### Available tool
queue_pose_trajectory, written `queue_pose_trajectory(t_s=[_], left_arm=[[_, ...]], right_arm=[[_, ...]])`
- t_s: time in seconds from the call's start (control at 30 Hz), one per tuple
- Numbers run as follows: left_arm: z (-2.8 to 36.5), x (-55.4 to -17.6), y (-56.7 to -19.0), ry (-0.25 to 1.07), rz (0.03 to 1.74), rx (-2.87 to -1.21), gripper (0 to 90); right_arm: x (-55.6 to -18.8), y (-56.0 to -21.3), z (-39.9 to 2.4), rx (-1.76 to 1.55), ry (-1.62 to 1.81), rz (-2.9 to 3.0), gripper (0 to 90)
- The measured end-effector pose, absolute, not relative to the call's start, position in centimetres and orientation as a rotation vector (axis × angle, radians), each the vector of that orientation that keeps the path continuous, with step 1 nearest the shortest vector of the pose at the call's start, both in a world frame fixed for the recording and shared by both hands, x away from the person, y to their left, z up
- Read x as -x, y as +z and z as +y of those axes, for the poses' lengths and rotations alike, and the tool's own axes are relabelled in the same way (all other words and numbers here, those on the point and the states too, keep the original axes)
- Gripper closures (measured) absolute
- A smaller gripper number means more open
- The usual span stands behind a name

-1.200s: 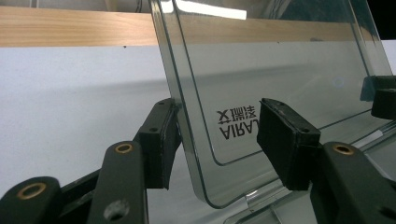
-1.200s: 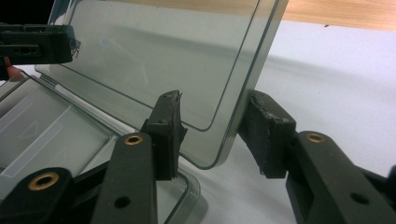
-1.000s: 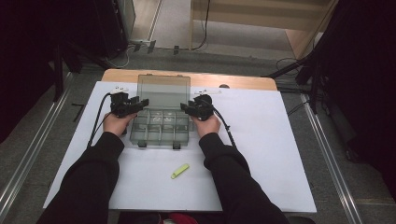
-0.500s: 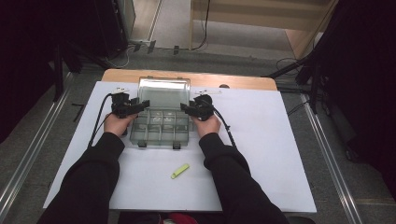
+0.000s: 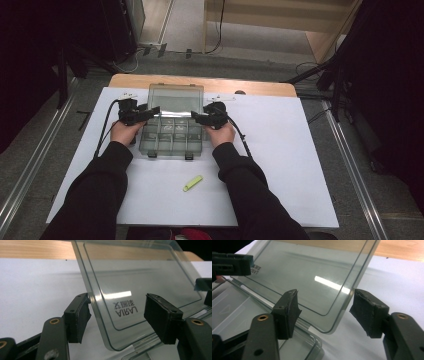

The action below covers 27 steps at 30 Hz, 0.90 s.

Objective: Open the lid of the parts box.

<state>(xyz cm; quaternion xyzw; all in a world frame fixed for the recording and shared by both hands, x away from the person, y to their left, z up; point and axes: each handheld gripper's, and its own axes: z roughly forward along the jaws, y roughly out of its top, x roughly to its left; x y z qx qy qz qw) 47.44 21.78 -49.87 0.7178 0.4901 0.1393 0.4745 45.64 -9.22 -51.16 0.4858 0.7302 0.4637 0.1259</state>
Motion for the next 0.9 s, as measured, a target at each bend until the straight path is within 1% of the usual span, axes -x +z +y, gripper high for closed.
queue_pose_trajectory(t_s=[0.17,0.27,0.37,0.43,0.53,0.63,0.7,0.9], left_arm=[[21.6,-47.1,-49.2,0.369,1.170,-1.769,34.3],[21.5,-46.8,-48.8,0.361,1.166,-1.781,31.1],[21.6,-46.6,-48.4,0.326,1.159,-1.788,31.1],[21.5,-46.3,-48.1,0.328,1.149,-1.800,31.1],[21.2,-45.9,-47.5,0.339,1.130,-1.824,31.0],[21.0,-45.5,-47.0,0.318,1.115,-1.829,31.0],[20.9,-45.2,-46.8,0.306,1.104,-1.832,28.8],[20.4,-44.2,-45.9,0.286,1.068,-1.848,28.7]], right_arm=[[-45.3,-50.4,-9.3,-1.377,1.354,2.150,34.7],[-44.9,-49.7,-9.5,-1.347,1.364,2.177,31.5],[-44.4,-49.1,-9.5,-1.288,1.351,2.223,29.3],[-44.2,-48.8,-9.5,-1.261,1.359,2.247,28.2],[-43.7,-48.1,-9.5,-1.229,1.372,2.291,28.1],[-43.1,-47.6,-9.5,-1.205,1.378,2.324,28.2],[-42.7,-47.2,-9.6,-1.187,1.393,2.338,28.2],[-41.4,-46.0,-10.0,-1.132,1.424,2.402,28.4]])
